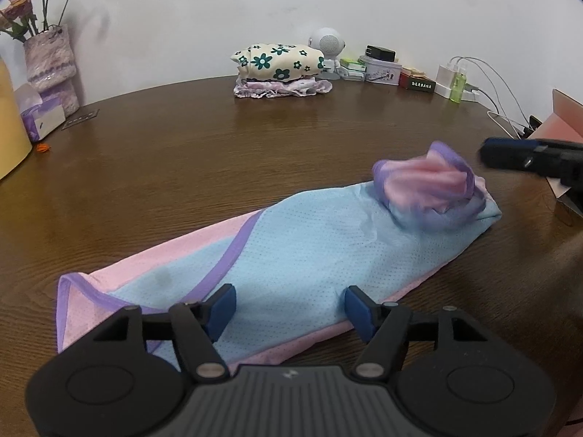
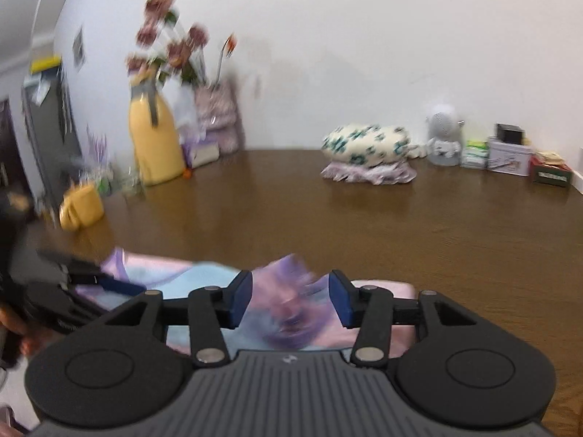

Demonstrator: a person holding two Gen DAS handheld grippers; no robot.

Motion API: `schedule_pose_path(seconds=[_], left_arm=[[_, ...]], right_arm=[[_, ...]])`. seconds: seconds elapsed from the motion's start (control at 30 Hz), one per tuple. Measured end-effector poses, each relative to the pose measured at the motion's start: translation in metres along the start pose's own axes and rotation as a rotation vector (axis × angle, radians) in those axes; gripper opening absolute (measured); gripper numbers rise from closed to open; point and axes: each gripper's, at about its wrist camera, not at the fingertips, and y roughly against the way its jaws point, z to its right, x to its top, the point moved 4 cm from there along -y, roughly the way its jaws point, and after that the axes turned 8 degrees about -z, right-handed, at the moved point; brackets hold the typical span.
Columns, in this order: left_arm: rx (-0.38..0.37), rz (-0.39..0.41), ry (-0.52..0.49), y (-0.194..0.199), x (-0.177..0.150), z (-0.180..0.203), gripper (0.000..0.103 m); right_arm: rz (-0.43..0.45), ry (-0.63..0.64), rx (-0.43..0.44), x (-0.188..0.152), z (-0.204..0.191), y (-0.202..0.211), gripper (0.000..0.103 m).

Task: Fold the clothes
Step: 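Roll the garment end over toward the left tool with the right tool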

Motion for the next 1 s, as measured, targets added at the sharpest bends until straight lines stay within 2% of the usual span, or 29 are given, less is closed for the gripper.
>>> schedule_pose_path(seconds=[0.03,0.07,0.13,0.17,0.23,0.37,0.53,0.57,0.67,0.77,0.8,0.87,1.0], left_arm=[[0.002,0.002,0.001,0.000,0.000,0.001,0.067],[0.005,0.003,0.002,-0.001,0.000,0.001,0.068],[0.010,0.002,0.005,-0.001,0.001,0.002,0.069],[0.010,0.001,0.009,-0.001,0.001,0.003,0.069],[0.007,0.009,0.022,0.002,0.003,0.004,0.068],[-0.008,0.075,0.003,0.017,0.017,0.015,0.067],[-0.060,0.141,-0.090,0.027,0.050,0.047,0.066],[-0.074,0.145,-0.112,0.025,0.056,0.055,0.063],[-0.100,0.142,-0.163,0.013,0.070,0.075,0.060],[-0.105,0.112,-0.199,-0.005,0.076,0.088,0.045],[-0.105,0.096,-0.211,-0.011,0.076,0.091,0.036],[-0.099,0.055,-0.234,-0.024,0.074,0.093,0.029],[-0.092,0.011,-0.244,-0.042,0.070,0.094,0.027]], right_arm=[[-0.006,0.003,-0.021,0.001,0.006,0.001,0.045],[-0.020,0.010,-0.040,0.000,0.011,-0.001,0.038],[-0.060,0.002,-0.032,-0.003,0.020,-0.011,0.024],[-0.080,-0.001,-0.024,-0.005,0.023,-0.017,0.022],[-0.114,0.019,-0.027,-0.011,0.022,-0.031,0.022],[-0.167,0.061,-0.032,-0.024,0.017,-0.053,0.022],[-0.131,0.023,-0.013,-0.022,0.021,-0.037,0.024],[-0.119,0.007,-0.010,-0.020,0.026,-0.031,0.028],[-0.091,-0.043,-0.005,-0.014,0.041,-0.015,0.034],[-0.132,-0.112,-0.008,-0.016,0.066,-0.017,0.034],[-0.152,-0.139,0.010,-0.018,0.073,-0.021,0.034],[-0.184,-0.182,0.046,-0.022,0.082,-0.028,0.034],[-0.210,-0.257,0.120,-0.029,0.091,-0.041,0.034]])
